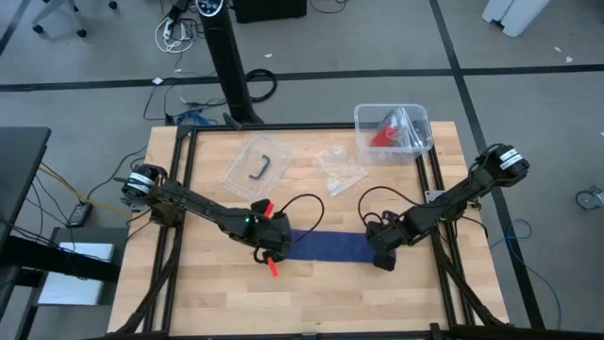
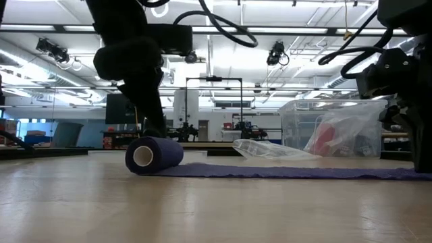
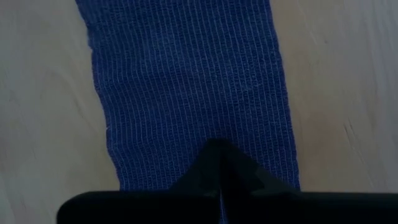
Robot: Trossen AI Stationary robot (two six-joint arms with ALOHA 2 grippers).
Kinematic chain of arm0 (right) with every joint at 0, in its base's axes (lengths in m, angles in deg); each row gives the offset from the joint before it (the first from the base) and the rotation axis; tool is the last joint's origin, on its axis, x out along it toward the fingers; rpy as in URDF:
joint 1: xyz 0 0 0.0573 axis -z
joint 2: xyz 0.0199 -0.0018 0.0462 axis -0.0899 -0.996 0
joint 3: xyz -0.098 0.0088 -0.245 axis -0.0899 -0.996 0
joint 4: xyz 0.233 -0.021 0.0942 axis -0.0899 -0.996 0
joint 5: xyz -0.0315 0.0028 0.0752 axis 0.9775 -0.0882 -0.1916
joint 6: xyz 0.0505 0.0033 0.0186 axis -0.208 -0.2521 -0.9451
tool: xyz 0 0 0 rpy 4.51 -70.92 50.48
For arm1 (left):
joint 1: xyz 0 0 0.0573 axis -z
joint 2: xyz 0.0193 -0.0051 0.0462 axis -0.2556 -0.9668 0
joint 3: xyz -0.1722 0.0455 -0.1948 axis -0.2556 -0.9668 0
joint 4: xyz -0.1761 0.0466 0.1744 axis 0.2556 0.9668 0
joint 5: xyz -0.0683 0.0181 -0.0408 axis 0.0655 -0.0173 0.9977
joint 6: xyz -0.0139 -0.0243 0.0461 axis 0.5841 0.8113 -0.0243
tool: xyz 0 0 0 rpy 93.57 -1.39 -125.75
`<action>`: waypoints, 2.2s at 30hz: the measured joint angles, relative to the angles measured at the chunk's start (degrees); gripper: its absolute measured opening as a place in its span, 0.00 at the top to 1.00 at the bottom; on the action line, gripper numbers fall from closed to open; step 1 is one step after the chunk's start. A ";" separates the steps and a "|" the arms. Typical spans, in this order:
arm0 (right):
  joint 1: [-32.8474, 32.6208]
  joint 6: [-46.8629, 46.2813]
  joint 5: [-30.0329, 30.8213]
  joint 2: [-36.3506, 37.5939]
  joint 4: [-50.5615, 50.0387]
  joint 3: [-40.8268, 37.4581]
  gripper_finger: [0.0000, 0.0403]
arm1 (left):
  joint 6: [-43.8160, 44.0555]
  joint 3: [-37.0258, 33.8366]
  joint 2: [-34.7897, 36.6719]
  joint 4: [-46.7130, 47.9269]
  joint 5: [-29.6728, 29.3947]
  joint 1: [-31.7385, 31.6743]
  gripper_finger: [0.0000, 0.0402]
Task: Roll bandage
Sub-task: Roll the blue bandage
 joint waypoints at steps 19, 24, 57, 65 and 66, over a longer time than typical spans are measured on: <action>-0.43 -0.54 -0.01 -0.02 -0.66 -0.02 1.00 | -2.54 -3.17 -0.02 -9.18 1.58 -0.11 1.00; -0.43 -0.13 -0.01 -0.02 -0.59 -0.04 1.00 | 0.92 -1.60 0.10 -2.40 -4.90 -0.35 1.00; -0.43 0.04 -0.03 -0.07 -0.50 -0.11 1.00 | -1.58 -3.84 -0.07 -10.36 -1.56 -2.34 1.00; -0.45 0.02 -0.04 -0.07 -0.48 -0.11 1.00 | 2.13 -1.59 0.17 0.76 -3.75 -1.86 1.00; -0.45 0.04 -0.05 -0.07 -0.48 -0.11 1.00 | 2.43 -1.65 0.17 2.15 -2.92 -1.86 1.00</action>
